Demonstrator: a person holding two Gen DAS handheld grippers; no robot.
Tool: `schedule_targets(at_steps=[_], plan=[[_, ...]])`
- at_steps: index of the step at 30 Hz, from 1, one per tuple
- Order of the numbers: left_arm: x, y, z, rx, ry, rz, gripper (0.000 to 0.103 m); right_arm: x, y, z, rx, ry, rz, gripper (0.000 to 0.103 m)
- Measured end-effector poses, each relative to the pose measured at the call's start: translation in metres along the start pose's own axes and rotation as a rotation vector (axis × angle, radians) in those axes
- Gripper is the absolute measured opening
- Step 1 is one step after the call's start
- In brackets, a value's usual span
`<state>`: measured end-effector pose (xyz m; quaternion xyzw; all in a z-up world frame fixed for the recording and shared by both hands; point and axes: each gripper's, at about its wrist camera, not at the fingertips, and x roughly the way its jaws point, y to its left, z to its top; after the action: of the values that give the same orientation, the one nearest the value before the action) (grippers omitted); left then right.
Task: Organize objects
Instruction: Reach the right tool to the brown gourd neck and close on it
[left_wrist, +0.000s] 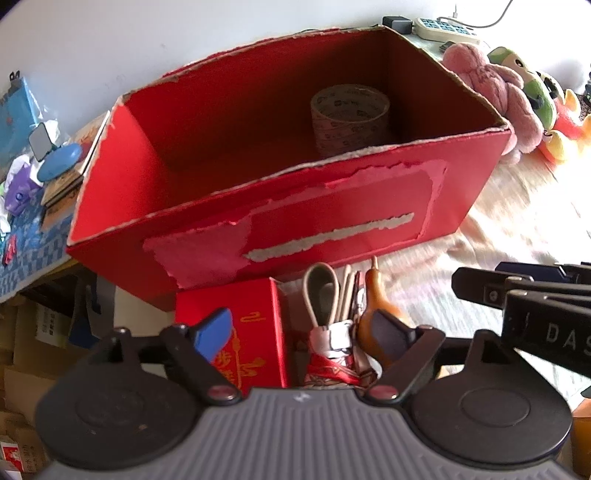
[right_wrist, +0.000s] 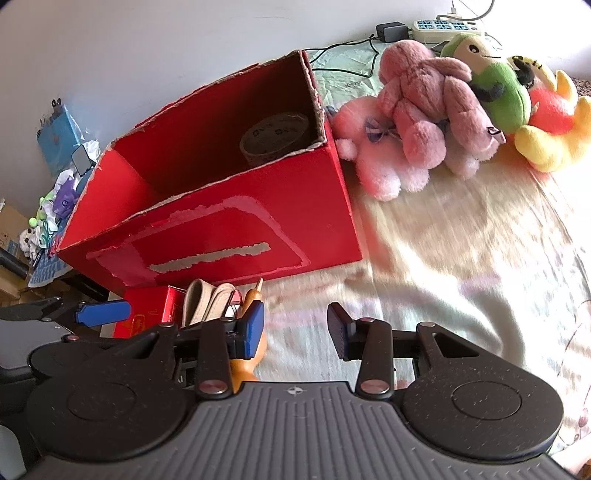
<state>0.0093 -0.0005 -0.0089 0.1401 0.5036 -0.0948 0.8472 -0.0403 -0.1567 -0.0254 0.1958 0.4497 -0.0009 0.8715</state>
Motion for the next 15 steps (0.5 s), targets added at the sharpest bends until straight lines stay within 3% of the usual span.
schedule_targets(at_steps=[15], plan=[[0.0024,-0.0004,-0.006,-0.005,0.002,0.003,0.09,0.004,0.0032,-0.002,0.008,0.03,0.034,0.042]])
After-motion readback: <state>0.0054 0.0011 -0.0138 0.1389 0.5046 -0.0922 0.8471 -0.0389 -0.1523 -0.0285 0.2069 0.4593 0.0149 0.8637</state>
